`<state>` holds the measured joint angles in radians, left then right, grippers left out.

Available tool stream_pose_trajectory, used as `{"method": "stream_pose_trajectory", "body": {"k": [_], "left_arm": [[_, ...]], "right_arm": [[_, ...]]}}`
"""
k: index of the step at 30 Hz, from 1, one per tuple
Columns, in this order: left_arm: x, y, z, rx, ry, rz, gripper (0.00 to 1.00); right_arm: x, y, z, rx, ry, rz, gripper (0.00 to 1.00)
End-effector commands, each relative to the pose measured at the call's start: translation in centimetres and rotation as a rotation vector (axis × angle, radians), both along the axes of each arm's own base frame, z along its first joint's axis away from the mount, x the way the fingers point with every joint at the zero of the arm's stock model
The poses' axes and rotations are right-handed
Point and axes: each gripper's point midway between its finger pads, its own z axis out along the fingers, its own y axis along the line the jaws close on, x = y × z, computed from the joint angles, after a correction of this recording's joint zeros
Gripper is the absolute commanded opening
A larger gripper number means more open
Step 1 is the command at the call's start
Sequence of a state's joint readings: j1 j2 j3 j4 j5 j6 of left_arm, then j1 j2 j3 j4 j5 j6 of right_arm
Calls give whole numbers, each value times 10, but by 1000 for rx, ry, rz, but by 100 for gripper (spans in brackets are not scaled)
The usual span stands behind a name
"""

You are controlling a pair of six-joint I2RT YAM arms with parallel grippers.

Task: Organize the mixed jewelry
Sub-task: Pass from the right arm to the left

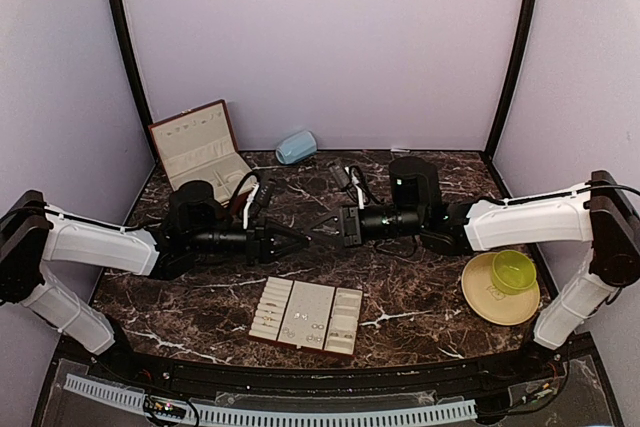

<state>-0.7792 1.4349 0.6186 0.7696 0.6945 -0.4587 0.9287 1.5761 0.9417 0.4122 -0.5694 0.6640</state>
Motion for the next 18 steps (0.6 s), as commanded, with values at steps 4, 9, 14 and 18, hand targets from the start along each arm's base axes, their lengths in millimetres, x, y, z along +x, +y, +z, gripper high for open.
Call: {"method": "stream_pose_trajectory", "body": {"k": [4, 9, 14, 18], "left_arm": [[-4, -1, 4, -25, -5, -10, 15], [-5, 0, 4, -27, -2, -11, 9], [-6, 1, 3, -32, 6, -12, 5], [-7, 1, 2, -36, 15, -14, 0]], "right_arm": [[-7, 2, 14, 46, -22, 27, 0], [-6, 2, 13, 44, -20, 21, 0], [-5, 2, 10, 39, -13, 16, 0], [-3, 2, 10, 44, -4, 4, 0]]}}
